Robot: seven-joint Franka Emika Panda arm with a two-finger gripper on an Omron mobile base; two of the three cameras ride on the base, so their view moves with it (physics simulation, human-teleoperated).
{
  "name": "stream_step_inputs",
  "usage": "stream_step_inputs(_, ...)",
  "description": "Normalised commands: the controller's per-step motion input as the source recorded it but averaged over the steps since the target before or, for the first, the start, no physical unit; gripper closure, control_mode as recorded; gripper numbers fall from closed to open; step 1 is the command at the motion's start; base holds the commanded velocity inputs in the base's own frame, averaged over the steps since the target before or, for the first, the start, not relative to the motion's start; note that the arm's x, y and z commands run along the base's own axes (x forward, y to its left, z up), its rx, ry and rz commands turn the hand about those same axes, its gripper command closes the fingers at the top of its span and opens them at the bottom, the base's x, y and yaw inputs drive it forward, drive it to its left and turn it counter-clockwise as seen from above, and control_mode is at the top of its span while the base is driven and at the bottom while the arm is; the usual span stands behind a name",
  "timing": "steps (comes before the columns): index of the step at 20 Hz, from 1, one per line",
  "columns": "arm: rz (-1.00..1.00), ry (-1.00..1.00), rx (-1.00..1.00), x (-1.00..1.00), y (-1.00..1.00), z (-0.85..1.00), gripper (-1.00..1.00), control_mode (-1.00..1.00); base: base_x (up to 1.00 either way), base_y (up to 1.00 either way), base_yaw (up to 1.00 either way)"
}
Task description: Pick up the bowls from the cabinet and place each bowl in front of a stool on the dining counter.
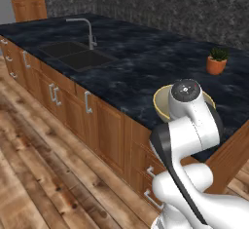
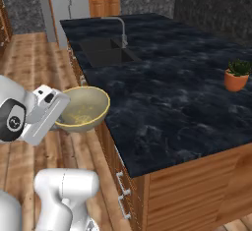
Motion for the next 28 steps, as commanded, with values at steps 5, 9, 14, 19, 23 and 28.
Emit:
stream_step_inputs(5,0.0,0.0,0.0,0.0,0.0,0.0,1.0,1.0,-0.26,-0.66,-0.6)
stream_step_inputs(9,0.0,0.0,0.0,0.0,0.0,0.0,1.0,1.0,0.0,-0.89,-0.57)
stream_step_inputs(14,0.0,0.0,0.0,0.0,0.0,0.0,1.0,1.0,0.14,-1.0,-0.51)
stream_step_inputs(19,0.0,0.0,0.0,0.0,0.0,0.0,1.0,1.0,0.48,-0.88,-0.43)
stream_step_inputs(23,0.0,0.0,0.0,0.0,0.0,0.0,1.0,1.0,1.0,-0.94,-0.16)
stream_step_inputs(28,0.0,0.0,0.0,0.0,0.0,0.0,1.0,1.0,1.0,-1.0,-0.12)
